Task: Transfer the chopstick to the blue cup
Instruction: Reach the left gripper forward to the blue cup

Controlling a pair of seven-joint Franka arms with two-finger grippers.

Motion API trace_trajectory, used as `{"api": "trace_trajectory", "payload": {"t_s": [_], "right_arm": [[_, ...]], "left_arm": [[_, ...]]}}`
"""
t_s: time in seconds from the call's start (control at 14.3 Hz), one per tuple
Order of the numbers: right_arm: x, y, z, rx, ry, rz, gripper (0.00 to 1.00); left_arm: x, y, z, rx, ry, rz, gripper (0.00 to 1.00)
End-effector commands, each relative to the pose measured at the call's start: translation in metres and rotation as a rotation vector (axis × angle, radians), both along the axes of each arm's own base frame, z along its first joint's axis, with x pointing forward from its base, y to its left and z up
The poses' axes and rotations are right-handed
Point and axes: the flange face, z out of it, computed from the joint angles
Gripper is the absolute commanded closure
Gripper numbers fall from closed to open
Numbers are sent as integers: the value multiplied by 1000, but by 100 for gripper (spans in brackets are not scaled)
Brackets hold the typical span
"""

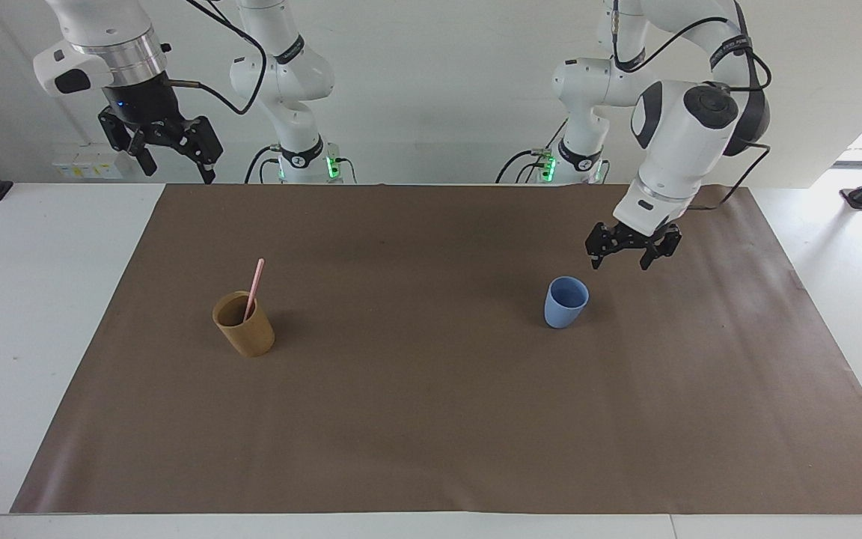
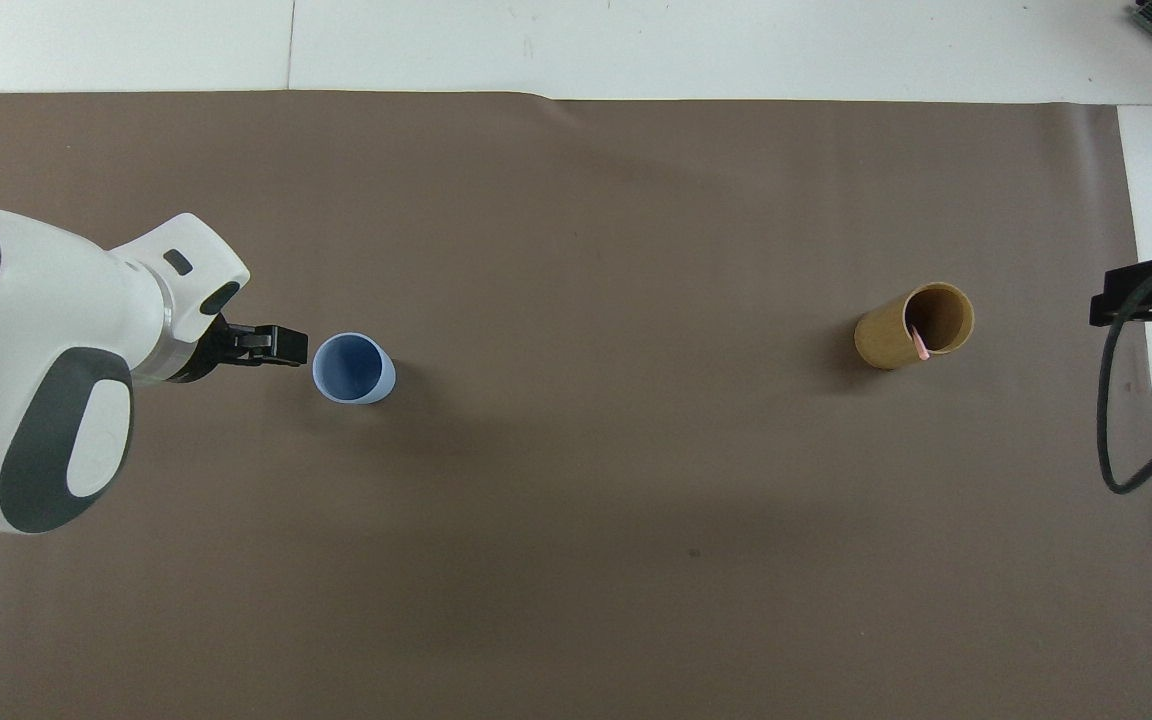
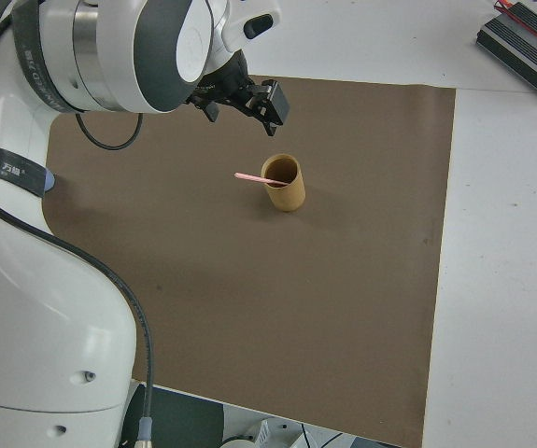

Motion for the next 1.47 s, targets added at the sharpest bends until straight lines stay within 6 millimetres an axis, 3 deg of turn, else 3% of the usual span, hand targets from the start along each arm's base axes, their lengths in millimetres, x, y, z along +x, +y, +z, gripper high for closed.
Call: {"api": "trace_trajectory", "payload": {"t_s": [0.0, 0.07, 0.28, 0.49, 0.56, 0.63, 0.77, 0.84, 1.19, 1.4], "right_arm": [[-4, -2, 0, 4, 6, 17, 0], [-4, -2, 0, 4, 8, 17, 0], [-4, -2, 0, 4, 8, 17, 0], [-4, -2, 0, 4, 6, 17, 0], [-4, -2, 0, 4, 8, 17, 0], [-4, -2, 0, 4, 6, 17, 0], [-4, -2, 0, 4, 8, 17, 0], [-4, -2, 0, 6, 6, 17, 0], [-4, -2, 0, 4, 6, 17, 0], [-4, -2, 0, 4, 8, 17, 0]], "left_arm": [[9, -22, -51, -5, -3, -17, 0], [7, -28, -59, -5, -4, -30, 0], [10, -17, -63, -6, -16, -50, 0], [15, -18, -96, -8, -22, -48, 0], [17, -17, -98, -11, -35, -44, 0], [17, -20, -98, -12, -34, -46, 7], [12, -23, -99, -5, -5, -54, 93], [10, -24, -100, 0, 15, -61, 100], [9, -36, -89, 14, 76, -47, 100], [18, -50, -45, 10, 62, 0, 100]]}}
